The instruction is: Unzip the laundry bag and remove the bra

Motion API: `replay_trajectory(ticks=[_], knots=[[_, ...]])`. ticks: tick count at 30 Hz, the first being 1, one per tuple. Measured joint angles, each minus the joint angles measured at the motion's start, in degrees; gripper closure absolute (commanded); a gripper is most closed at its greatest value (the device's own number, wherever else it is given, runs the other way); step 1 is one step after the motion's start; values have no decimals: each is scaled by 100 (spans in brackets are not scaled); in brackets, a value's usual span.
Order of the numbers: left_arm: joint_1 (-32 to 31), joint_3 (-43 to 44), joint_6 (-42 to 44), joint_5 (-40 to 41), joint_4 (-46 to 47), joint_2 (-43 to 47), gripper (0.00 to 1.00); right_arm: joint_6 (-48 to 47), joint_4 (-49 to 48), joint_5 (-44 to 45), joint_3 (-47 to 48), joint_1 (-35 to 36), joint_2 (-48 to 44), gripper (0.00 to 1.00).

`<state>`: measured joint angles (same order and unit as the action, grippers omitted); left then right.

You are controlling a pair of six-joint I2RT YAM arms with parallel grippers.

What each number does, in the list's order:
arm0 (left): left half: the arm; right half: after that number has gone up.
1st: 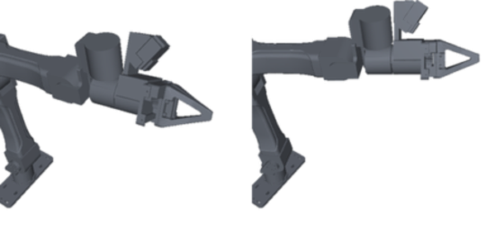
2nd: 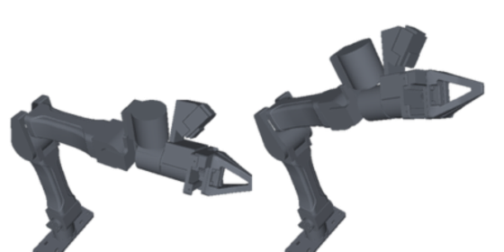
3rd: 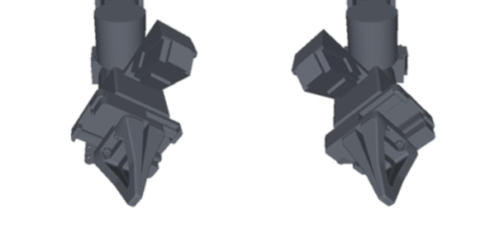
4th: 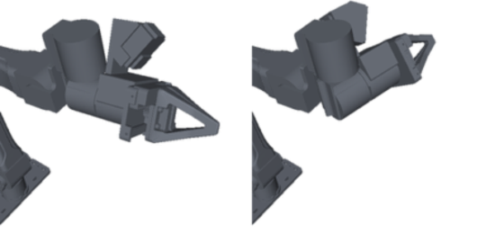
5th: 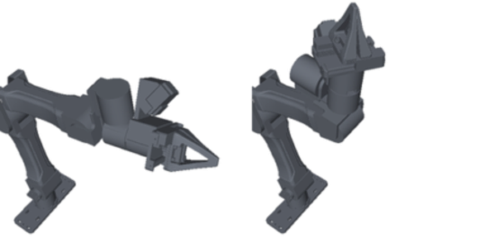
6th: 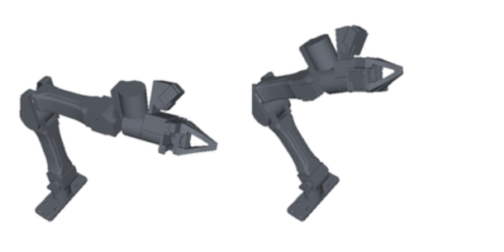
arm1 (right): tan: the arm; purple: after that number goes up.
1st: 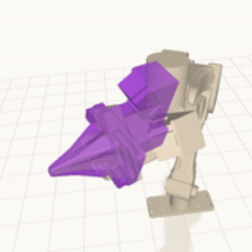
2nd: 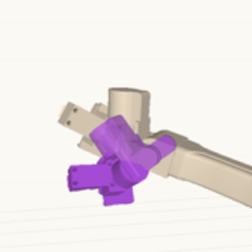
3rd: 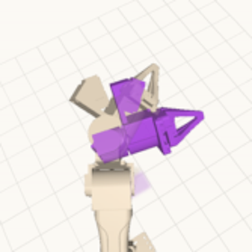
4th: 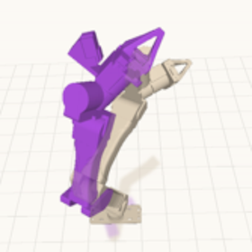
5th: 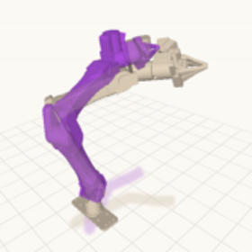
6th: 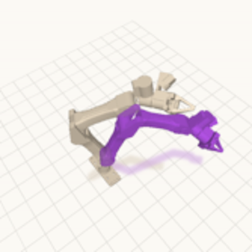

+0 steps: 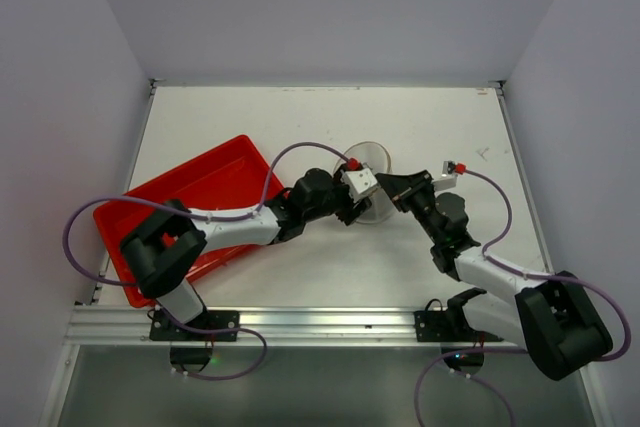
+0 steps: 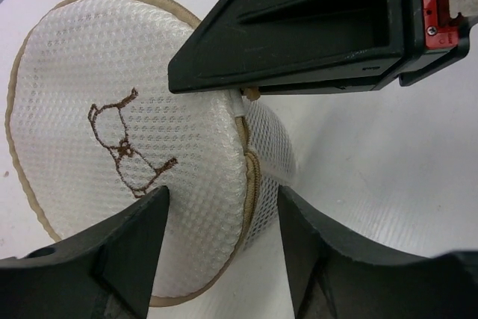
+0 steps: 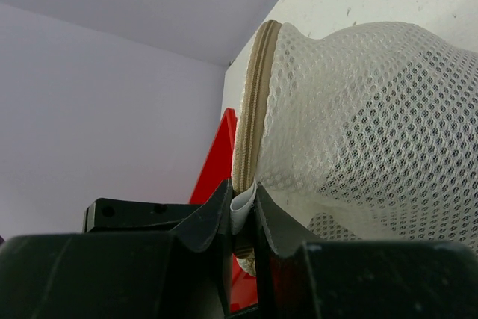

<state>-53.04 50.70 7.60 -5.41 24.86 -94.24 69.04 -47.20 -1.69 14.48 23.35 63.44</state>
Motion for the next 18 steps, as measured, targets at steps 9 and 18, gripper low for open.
replay_trajectory(ticks=[9, 18], knots=[[-26, 0, 116, 321, 66, -7, 96, -136, 17, -94, 0, 0, -26, 69], [-39, -157, 157, 793, -90, 420, 100, -1493, 2070, -382, 542, 0, -986, 52]])
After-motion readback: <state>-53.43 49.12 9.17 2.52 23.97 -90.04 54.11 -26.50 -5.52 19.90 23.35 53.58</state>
